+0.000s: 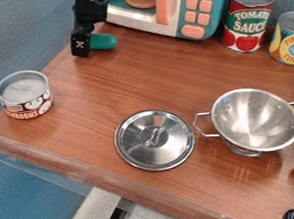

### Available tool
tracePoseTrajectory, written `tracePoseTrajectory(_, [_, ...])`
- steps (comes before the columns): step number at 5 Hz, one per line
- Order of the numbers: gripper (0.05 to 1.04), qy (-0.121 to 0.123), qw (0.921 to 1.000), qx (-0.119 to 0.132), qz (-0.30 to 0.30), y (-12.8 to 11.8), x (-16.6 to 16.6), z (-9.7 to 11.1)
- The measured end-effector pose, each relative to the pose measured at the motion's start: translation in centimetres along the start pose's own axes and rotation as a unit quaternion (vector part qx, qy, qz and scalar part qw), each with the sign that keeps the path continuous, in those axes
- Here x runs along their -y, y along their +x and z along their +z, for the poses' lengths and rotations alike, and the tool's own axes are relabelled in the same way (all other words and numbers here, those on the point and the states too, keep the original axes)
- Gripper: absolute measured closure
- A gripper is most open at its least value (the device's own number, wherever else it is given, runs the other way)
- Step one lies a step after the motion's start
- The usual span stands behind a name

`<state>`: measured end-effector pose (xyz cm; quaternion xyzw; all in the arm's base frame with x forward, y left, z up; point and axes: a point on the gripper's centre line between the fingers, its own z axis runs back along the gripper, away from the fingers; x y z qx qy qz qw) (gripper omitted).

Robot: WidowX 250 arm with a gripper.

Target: Déplacer l' objet et placez- la sur le coté droite de la table

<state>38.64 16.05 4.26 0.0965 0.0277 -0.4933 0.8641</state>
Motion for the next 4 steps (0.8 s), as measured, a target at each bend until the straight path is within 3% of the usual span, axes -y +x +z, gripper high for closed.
tracePoseTrajectory(1, [0.079,0.002,0.9998,0.02,0.004,0.0,0.1,0.1])
tracePoseTrajectory(2, [0.083,0.029,0.9987,0.041,0.01,0.1,0.0,2.8])
tracePoseTrajectory(3, [0.083,0.08,0.9942,0.07,0.017,0.1,0.2,5.9])
tracePoseTrajectory(4, [0.083,0.088,0.9934,0.072,0.019,0.1,0.1,6.4])
